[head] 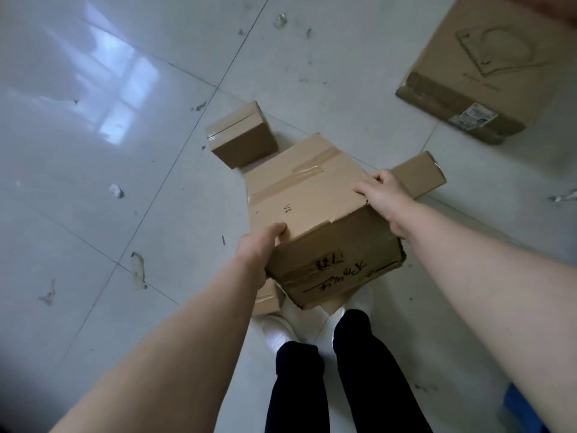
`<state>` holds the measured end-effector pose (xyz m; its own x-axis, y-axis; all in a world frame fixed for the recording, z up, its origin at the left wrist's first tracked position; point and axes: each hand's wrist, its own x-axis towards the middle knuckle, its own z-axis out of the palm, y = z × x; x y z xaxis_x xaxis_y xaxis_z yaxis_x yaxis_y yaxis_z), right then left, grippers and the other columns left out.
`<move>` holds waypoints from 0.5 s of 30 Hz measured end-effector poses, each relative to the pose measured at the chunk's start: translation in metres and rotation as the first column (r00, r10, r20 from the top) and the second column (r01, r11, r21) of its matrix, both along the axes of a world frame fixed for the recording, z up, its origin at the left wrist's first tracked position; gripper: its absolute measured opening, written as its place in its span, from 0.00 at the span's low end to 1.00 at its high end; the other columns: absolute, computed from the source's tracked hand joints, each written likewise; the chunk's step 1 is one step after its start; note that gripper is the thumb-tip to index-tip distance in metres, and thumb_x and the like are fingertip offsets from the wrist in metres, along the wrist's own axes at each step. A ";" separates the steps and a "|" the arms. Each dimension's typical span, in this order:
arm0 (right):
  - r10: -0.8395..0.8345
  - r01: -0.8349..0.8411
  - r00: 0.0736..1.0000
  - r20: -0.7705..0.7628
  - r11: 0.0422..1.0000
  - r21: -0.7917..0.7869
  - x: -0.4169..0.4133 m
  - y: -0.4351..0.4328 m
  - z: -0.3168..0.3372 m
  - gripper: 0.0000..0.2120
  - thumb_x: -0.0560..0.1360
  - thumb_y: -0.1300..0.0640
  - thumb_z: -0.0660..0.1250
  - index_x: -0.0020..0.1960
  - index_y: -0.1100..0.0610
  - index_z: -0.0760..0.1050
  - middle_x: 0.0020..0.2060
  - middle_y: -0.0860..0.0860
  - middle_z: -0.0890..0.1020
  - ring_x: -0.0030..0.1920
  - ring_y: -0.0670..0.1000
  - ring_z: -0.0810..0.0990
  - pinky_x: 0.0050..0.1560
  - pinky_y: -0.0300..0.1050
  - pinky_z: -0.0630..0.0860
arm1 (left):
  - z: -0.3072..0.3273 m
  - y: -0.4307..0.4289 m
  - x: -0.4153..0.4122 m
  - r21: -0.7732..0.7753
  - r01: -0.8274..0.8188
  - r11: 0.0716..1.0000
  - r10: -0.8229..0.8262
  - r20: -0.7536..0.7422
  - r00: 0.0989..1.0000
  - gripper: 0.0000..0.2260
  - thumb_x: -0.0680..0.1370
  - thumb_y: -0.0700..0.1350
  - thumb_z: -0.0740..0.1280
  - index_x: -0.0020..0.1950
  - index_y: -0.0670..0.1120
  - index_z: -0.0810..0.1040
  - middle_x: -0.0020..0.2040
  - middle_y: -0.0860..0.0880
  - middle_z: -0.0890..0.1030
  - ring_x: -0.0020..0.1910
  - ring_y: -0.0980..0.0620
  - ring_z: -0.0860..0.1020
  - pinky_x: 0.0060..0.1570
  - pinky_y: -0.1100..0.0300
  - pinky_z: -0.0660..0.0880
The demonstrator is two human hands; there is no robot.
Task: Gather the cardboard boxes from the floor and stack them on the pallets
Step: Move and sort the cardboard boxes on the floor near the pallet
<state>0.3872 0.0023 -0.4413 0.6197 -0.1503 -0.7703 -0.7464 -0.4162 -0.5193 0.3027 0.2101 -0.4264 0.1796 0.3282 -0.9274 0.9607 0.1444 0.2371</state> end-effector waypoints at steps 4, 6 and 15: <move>-0.054 0.055 0.998 -0.016 0.998 0.022 -0.013 -0.013 0.040 0.22 0.72 0.46 0.66 0.65 0.48 0.70 0.58 0.50 0.77 0.57 0.55 0.75 0.57 0.51 0.75 | 0.055 -0.010 0.010 0.031 0.081 0.996 -0.081 0.002 0.997 0.24 0.73 0.55 0.71 0.63 0.43 0.71 0.53 0.43 0.79 0.44 0.46 0.80 0.42 0.54 0.80; -0.109 0.112 0.993 -0.048 0.991 0.074 -0.023 -0.018 0.063 0.26 0.73 0.45 0.66 0.70 0.46 0.69 0.60 0.50 0.78 0.58 0.57 0.77 0.60 0.55 0.76 | 0.083 -0.015 0.013 0.050 0.132 0.990 -0.133 0.015 0.991 0.25 0.74 0.54 0.71 0.65 0.43 0.69 0.55 0.43 0.78 0.42 0.48 0.78 0.35 0.57 0.75; -0.365 0.357 0.929 0.052 0.926 0.124 -0.099 -0.036 0.162 0.29 0.71 0.44 0.67 0.72 0.45 0.69 0.63 0.47 0.78 0.60 0.54 0.77 0.63 0.52 0.75 | 0.192 -0.030 -0.013 0.072 0.375 0.924 -0.382 0.122 0.916 0.25 0.76 0.53 0.70 0.66 0.42 0.67 0.51 0.45 0.75 0.38 0.50 0.73 0.31 0.58 0.67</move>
<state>0.2879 -0.0340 -0.2790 0.5941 -0.2910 -0.7499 -0.7939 -0.0624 -0.6048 0.2901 0.1796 -0.2342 0.4181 0.2535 -0.8723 0.9010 -0.2382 0.3626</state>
